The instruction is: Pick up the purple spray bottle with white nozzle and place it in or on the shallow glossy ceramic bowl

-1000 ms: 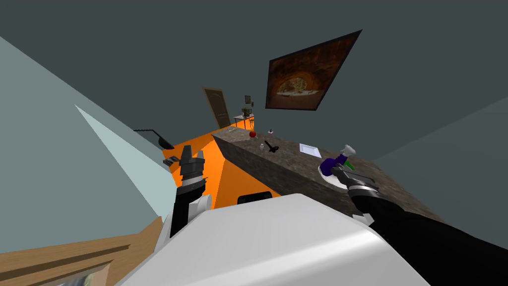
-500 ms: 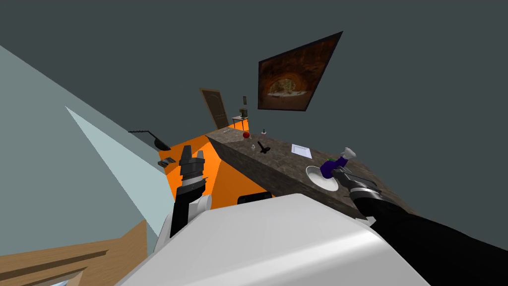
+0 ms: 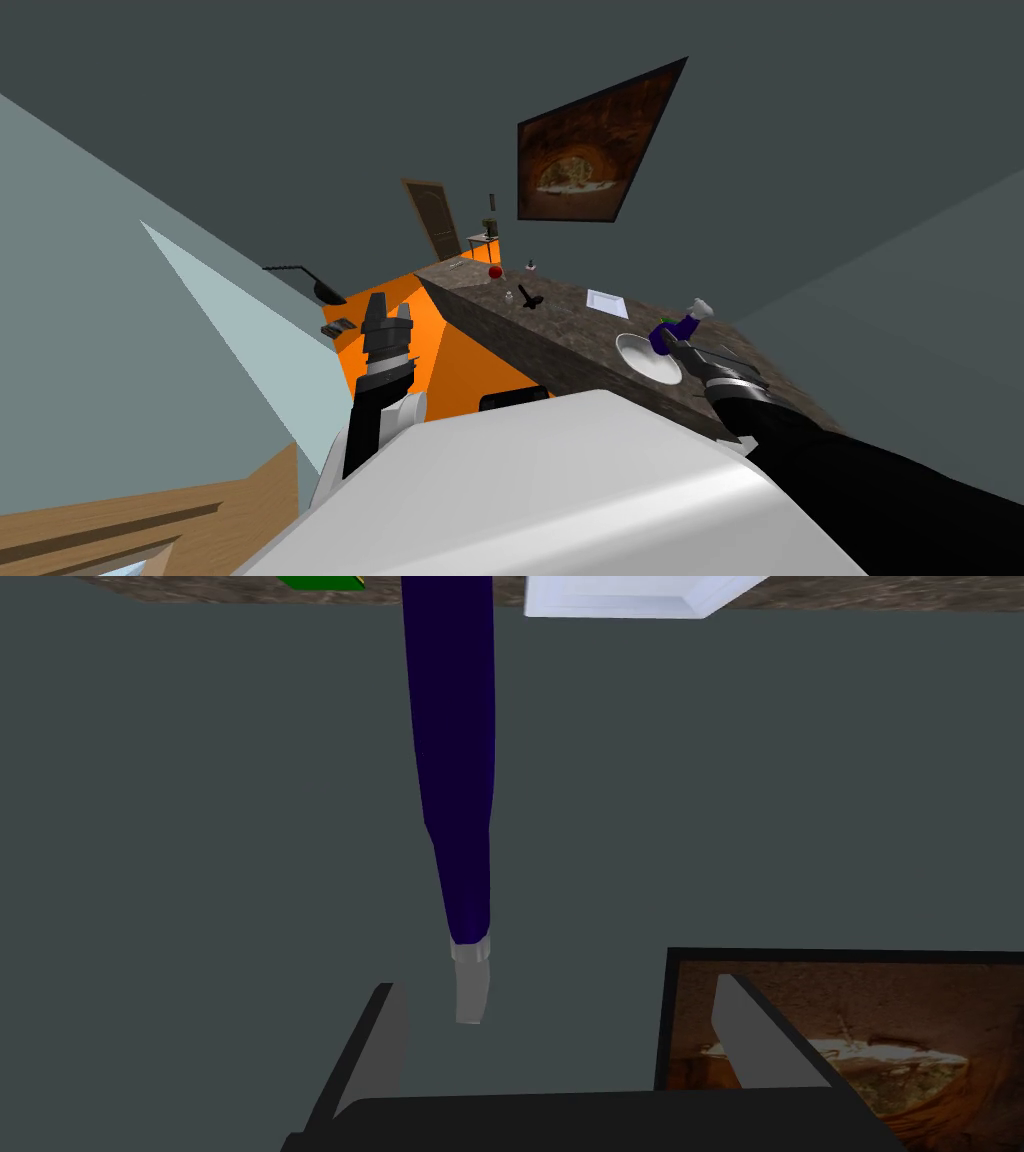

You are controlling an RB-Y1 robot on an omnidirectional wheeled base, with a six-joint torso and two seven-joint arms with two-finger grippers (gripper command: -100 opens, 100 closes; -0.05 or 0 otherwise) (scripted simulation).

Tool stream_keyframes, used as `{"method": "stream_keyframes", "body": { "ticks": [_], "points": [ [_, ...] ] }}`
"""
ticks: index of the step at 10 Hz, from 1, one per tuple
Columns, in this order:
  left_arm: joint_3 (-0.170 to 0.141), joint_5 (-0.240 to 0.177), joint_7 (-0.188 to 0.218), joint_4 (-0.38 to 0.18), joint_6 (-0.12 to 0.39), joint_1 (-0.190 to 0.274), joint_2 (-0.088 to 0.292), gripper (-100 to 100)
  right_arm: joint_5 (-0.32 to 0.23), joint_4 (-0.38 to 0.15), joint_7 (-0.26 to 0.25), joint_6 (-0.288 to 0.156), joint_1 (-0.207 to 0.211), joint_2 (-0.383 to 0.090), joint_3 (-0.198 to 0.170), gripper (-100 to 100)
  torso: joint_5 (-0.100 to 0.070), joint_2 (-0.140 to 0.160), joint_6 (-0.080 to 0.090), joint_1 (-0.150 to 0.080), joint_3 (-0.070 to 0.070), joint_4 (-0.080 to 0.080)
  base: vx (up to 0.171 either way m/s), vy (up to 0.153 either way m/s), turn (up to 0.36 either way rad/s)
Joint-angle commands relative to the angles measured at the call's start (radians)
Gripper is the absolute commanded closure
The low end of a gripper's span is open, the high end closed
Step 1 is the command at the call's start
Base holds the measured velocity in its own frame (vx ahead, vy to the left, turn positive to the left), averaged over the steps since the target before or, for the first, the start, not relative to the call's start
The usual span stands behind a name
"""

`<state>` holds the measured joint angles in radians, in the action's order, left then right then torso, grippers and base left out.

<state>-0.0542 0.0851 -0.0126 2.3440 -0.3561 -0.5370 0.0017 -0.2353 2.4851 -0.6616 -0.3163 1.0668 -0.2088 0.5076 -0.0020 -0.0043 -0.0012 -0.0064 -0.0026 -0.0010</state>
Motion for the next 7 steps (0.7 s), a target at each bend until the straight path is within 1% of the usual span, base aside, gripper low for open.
{"method": "stream_keyframes", "body": {
  "ticks": [1,2,7],
  "points": [
    [0.000,0.000,0.000,0.000,0.000,0.000,0.000,0,0.000,0.000,0.000,0.000,0.000,0.000,0.000,0,0.000,0.000,0.000,0.000,0.000,0.000,0.000,0.000,0.000],
    [0.000,0.000,0.000,0.000,0.000,0.000,0.000,0,0.036,0.026,0.015,-0.011,0.032,-0.014,0.038,-100,0.000,0.000,0.000,0.000,0.000,0.000,0.004,0.009,0.045],
    [0.000,0.000,0.000,0.000,0.000,0.000,0.000,0,0.125,0.091,0.053,-0.037,0.113,-0.049,0.135,-100,0.000,0.000,0.000,0.001,0.000,0.000,0.008,0.015,0.027]
  ]
}}
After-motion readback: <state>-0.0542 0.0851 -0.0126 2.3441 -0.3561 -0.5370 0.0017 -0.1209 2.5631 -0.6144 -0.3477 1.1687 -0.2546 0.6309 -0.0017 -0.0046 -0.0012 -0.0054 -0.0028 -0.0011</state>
